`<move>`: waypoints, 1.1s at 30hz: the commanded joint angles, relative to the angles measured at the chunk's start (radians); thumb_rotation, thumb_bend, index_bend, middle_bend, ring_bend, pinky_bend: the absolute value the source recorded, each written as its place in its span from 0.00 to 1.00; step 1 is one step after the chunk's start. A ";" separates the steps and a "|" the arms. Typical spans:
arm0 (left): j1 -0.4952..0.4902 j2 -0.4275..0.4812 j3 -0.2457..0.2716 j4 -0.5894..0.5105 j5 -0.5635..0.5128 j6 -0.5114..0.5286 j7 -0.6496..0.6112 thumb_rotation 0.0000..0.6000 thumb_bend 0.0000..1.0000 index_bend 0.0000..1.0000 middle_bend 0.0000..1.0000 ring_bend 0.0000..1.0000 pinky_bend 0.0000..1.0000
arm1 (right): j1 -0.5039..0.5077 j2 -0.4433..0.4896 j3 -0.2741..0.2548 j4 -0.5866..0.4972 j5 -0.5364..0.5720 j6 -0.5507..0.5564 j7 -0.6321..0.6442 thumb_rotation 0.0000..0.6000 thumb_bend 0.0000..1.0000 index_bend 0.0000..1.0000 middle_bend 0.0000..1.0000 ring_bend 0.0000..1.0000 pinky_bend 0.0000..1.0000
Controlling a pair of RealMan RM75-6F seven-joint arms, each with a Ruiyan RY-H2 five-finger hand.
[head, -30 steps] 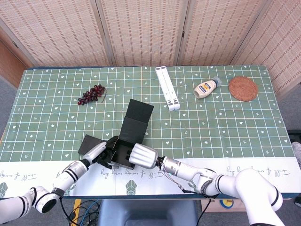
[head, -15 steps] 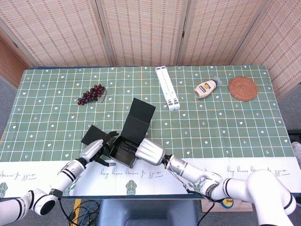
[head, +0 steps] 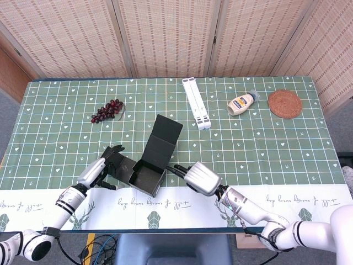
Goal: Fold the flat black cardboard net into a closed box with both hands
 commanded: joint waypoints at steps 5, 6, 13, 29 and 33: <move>0.046 0.049 0.005 -0.056 0.001 0.050 0.025 1.00 0.08 0.07 0.00 0.55 0.81 | 0.009 -0.023 0.023 0.023 0.052 -0.070 -0.019 1.00 0.51 0.01 0.24 0.68 1.00; 0.051 0.054 0.005 -0.061 0.001 0.055 0.027 1.00 0.08 0.07 0.00 0.55 0.81 | 0.015 -0.032 0.031 0.033 0.061 -0.082 -0.019 1.00 0.51 0.01 0.24 0.68 1.00; 0.080 0.080 0.010 -0.091 0.012 0.083 0.031 1.00 0.08 0.07 0.00 0.55 0.81 | 0.079 -0.115 0.104 0.118 0.114 -0.161 -0.033 1.00 0.51 0.01 0.24 0.68 1.00; 0.116 0.087 0.019 -0.086 0.031 0.093 -0.010 1.00 0.08 0.07 0.00 0.55 0.81 | 0.208 -0.261 0.250 0.294 0.273 -0.284 0.010 1.00 0.51 0.01 0.19 0.68 1.00; 0.121 0.090 0.018 -0.079 0.034 0.092 -0.023 1.00 0.08 0.07 0.00 0.55 0.81 | 0.171 -0.241 0.242 0.260 0.302 -0.270 0.065 1.00 0.50 0.01 0.19 0.68 1.00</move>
